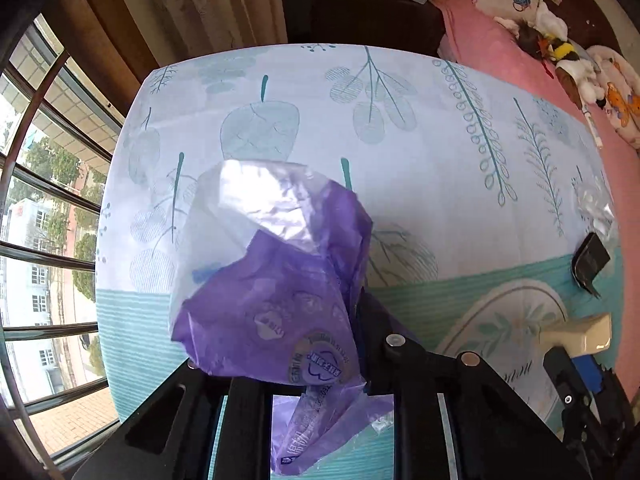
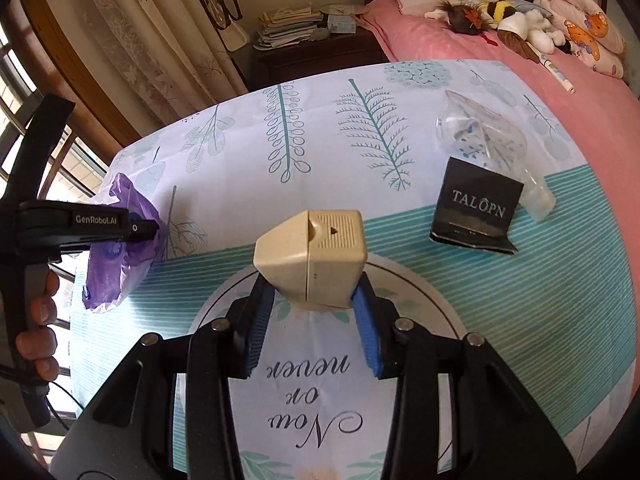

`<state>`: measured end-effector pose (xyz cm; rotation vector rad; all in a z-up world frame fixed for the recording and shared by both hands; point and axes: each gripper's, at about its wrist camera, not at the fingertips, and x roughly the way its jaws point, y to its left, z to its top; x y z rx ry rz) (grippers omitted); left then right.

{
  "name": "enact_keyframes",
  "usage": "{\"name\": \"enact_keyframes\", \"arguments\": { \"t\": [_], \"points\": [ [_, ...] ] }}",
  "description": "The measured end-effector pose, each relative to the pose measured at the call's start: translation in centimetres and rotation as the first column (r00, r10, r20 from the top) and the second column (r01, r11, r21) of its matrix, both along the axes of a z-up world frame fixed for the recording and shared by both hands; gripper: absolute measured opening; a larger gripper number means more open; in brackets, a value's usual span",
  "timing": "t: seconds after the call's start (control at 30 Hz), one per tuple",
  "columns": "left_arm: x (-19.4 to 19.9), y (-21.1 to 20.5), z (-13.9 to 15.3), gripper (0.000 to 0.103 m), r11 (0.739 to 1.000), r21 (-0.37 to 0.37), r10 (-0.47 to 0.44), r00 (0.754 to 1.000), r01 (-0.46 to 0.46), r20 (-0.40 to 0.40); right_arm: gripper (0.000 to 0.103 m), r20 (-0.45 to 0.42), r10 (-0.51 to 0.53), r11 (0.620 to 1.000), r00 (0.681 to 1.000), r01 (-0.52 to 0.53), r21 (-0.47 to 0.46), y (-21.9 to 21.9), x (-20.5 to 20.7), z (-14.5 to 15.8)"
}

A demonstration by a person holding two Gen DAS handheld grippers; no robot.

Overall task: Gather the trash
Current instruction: 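Grasp the purple wet-wipe pack with the left tool while the right tool grasps the beige plastic piece, then carry the purple pack and beige piece down over the bin with both tools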

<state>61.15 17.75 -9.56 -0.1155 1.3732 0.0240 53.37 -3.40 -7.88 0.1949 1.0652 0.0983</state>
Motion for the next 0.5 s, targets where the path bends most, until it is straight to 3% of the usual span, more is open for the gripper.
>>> {"name": "enact_keyframes", "arguments": {
  "t": [0.2, 0.5],
  "points": [
    [-8.8, -2.7, 1.6, 0.017, 0.999, -0.041, -0.031, 0.999, 0.031, 0.016, 0.036, 0.018, 0.001, 0.998, 1.000, -0.002, 0.058, -1.5, -5.6, 2.1],
    [-25.8, -6.3, 7.9, 0.017, 0.994, -0.093, -0.046, 0.995, 0.053, 0.083, 0.037, 0.061, 0.053, 0.993, 0.997, -0.059, 0.105, -4.8, -18.9, 6.1]
  ]
}}
